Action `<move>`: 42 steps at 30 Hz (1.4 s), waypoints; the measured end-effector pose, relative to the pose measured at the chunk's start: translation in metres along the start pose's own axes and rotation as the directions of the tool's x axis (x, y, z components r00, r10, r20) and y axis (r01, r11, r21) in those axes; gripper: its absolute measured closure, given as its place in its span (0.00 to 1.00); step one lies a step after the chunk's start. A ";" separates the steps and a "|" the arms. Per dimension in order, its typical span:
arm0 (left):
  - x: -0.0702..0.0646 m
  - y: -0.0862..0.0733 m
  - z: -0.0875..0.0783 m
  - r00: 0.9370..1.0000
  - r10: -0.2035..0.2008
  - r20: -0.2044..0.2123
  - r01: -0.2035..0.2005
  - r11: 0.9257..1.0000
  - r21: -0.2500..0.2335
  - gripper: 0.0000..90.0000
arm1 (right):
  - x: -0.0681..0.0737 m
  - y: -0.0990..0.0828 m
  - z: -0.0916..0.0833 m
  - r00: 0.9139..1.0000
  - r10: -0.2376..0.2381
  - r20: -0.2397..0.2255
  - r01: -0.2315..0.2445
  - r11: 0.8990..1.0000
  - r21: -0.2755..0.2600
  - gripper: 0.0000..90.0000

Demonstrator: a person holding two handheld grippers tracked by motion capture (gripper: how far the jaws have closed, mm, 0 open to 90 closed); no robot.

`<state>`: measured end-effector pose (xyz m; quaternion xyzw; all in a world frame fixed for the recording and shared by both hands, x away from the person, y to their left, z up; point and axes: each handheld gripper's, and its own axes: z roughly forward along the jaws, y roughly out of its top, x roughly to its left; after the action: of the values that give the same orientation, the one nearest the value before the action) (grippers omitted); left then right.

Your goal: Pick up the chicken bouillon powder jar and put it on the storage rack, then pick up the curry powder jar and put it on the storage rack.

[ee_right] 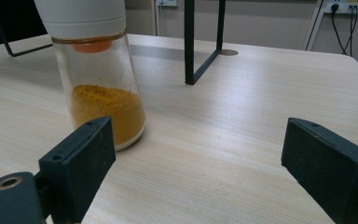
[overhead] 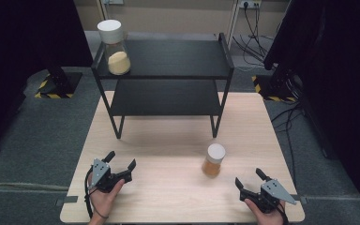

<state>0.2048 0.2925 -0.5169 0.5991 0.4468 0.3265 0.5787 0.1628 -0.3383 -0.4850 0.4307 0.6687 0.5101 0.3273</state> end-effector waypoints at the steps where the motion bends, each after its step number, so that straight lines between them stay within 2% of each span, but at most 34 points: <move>1: 0.000 0.000 0.000 1.000 0.003 0.001 -0.003 1.000 0.000 0.06 | 0.000 0.000 0.000 1.000 -0.001 0.000 0.001 1.000 0.000 0.11; 16: -0.001 0.001 0.001 1.000 0.015 0.001 -0.015 1.000 0.005 0.06 | -0.002 0.000 0.000 1.000 0.003 -0.010 -0.003 1.000 -0.001 0.11; 20: -0.001 0.001 0.001 1.000 0.018 0.006 -0.018 1.000 0.004 0.06 | -0.003 0.001 0.002 0.999 0.005 -0.037 -0.006 1.000 -0.008 0.11; 25: -0.001 0.001 0.001 1.000 0.021 0.006 -0.021 1.000 0.006 0.06 | 0.001 0.010 0.005 0.997 -0.013 -0.075 0.011 1.000 -0.026 0.11; 33: -0.001 0.001 0.001 1.000 0.015 0.006 -0.015 1.000 0.005 0.06 | 0.012 0.029 0.025 0.991 -0.039 -0.126 0.032 0.998 -0.057 0.11; 42: -0.001 0.001 0.001 1.000 0.021 0.007 -0.021 1.000 0.006 0.06 | 0.017 0.046 0.046 0.984 -0.059 -0.168 0.047 0.996 -0.077 0.15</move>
<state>0.2054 0.2913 -0.5158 0.6066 0.4397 0.3290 0.5748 0.2074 -0.2997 -0.4525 0.3555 0.6865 0.5599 0.2979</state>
